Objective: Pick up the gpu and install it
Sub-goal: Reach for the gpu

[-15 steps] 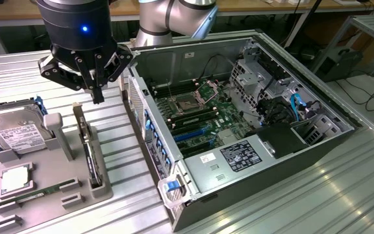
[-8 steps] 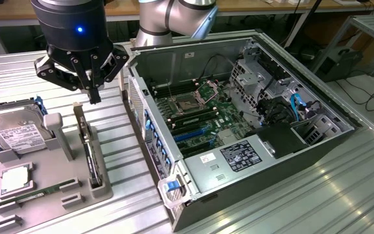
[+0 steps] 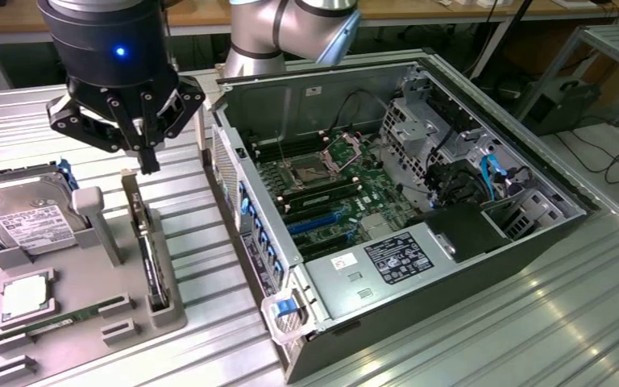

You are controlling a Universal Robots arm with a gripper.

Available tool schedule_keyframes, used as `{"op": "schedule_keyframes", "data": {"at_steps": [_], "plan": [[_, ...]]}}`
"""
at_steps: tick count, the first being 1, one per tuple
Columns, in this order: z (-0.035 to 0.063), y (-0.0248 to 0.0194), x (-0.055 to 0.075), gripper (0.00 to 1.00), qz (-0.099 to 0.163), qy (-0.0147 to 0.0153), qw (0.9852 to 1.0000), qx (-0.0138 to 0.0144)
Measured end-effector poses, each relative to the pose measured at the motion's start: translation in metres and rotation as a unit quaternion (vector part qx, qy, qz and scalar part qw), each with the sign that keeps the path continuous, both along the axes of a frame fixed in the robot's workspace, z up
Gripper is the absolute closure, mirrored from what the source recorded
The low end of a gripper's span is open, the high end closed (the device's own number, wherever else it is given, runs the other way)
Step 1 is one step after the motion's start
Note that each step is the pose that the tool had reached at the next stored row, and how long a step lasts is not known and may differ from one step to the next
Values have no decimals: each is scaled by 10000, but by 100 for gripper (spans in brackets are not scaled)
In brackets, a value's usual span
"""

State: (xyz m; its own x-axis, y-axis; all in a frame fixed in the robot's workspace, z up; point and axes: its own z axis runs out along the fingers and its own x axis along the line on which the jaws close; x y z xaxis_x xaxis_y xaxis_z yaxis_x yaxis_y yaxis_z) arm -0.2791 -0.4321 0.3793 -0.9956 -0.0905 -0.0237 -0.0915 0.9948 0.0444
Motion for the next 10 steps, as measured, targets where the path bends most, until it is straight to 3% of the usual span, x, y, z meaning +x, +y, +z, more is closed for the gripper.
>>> {"op": "schedule_keyframes", "data": {"at_steps": [10], "plan": [[-2,-11,-120,89,0,0,10000,0]]}}
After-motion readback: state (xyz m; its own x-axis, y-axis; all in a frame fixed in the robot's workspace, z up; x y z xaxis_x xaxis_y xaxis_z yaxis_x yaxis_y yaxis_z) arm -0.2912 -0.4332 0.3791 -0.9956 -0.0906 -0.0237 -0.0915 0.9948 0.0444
